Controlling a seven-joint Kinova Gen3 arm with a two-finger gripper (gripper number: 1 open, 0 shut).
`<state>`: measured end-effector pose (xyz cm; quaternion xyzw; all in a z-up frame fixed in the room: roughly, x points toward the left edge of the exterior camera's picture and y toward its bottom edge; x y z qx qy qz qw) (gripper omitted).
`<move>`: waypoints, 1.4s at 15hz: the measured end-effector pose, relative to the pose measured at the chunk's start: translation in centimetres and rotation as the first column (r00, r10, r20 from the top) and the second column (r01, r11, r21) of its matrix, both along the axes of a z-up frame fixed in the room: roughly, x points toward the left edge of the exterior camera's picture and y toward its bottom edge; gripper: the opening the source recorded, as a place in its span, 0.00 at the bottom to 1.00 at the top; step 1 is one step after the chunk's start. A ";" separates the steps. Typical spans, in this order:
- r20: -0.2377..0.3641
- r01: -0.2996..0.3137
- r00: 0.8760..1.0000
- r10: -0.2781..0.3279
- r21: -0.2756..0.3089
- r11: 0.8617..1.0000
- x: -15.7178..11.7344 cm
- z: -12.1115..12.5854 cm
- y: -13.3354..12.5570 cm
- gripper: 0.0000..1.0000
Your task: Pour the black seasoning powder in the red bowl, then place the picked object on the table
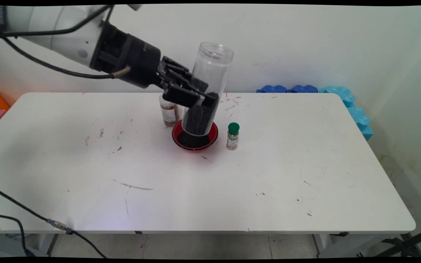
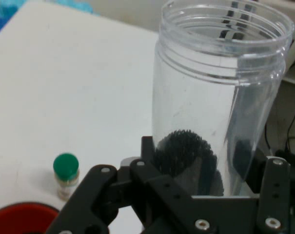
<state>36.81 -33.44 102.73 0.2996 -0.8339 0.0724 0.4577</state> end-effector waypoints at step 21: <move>-0.104 0.094 0.988 -0.117 -0.203 0.975 6.5 -8.3 2.4 0.00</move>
